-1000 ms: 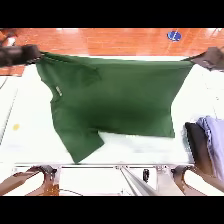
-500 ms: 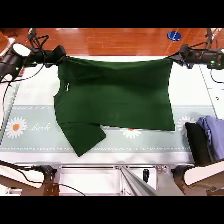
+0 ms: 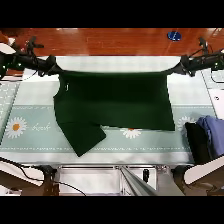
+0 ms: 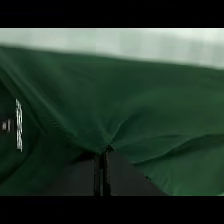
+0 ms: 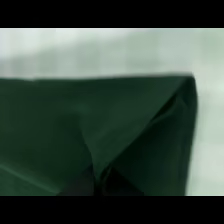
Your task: Fold the shirts.
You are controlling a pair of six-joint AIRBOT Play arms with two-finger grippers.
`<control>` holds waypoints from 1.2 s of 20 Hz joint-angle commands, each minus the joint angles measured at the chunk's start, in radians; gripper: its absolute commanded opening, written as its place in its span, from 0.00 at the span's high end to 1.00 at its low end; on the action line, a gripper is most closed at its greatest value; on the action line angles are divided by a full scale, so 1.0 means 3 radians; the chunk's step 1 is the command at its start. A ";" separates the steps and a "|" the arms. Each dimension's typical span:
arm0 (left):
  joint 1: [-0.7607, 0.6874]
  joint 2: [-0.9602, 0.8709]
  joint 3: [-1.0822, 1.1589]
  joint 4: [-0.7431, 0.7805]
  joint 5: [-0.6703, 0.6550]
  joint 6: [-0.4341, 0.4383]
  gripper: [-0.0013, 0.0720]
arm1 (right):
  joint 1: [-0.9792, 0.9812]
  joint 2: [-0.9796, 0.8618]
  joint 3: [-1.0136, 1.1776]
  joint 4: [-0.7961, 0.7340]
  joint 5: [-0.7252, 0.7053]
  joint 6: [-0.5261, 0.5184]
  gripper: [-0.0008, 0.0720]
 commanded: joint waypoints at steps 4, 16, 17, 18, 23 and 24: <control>-0.0191 -0.0023 -0.0579 0.0305 -0.0017 0.0106 0.96 | 0.0055 -0.0013 -0.0453 -0.0462 -0.0034 0.0117 0.96; 0.0477 0.1212 -0.1424 0.0678 -0.0427 0.0112 0.29 | -0.0295 0.1464 -0.1376 -0.0537 -0.0258 0.0228 0.42; 0.0591 0.1456 -0.1787 0.0676 -0.0290 0.0134 0.29 | -0.0378 0.1778 -0.1736 -0.0570 -0.0456 0.0228 0.42; 0.0720 0.1722 -0.2183 0.0675 -0.0165 0.0170 0.29 | -0.0468 0.2116 -0.2141 -0.0573 -0.0647 0.0201 0.42; 0.1207 0.2595 -0.3661 0.0168 0.0240 0.0280 0.29 | -0.0618 0.3297 -0.3602 -0.0404 -0.1041 0.0114 0.42; 0.1225 0.2616 -0.3808 0.0106 0.0275 0.0284 0.29 | -0.0618 0.3384 -0.3760 -0.0230 -0.1039 0.0086 0.42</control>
